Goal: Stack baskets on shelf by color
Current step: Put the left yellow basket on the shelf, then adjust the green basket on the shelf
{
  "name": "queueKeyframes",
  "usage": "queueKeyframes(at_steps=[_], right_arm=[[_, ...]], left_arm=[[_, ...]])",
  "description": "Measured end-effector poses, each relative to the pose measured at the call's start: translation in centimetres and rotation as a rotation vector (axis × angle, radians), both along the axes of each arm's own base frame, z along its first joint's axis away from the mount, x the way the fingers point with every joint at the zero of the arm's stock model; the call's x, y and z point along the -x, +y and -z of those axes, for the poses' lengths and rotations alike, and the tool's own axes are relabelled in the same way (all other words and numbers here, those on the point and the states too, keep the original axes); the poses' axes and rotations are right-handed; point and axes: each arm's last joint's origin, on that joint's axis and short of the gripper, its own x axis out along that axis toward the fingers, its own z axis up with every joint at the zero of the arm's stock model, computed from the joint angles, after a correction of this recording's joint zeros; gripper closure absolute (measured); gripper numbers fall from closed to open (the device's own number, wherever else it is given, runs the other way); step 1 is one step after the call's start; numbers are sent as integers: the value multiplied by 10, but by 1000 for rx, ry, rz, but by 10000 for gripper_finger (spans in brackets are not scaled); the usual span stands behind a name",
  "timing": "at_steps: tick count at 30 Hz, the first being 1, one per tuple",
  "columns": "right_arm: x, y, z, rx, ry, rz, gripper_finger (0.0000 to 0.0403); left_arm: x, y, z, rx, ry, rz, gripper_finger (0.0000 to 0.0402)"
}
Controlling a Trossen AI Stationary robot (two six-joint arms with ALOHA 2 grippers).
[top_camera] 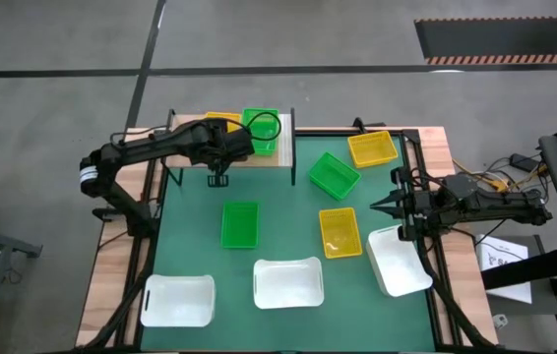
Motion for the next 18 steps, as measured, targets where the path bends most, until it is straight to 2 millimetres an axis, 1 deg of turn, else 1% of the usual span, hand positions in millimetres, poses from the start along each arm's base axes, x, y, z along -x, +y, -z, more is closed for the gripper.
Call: queueKeyframes(at_steps=[5,10,12,15,17,18], right_arm=[[0,0,0,0,0,0,392],[0,0,0,0,0,0,392],[0,0,0,0,0,0,392],[0,0,0,0,0,0,392],[0,0,0,0,0,0,392],[0,0,0,0,0,0,392]], left_arm=[[1,-2,-2,2,8,6,288],[-2,-9,-21,-13,-45,33,274],[-6,-13,-31,-15,-112,52,274],[-20,-17,-40,-31,-275,87,274],[-29,-19,-42,-29,-349,121,274],[-34,-19,-39,-21,-361,146,274]])
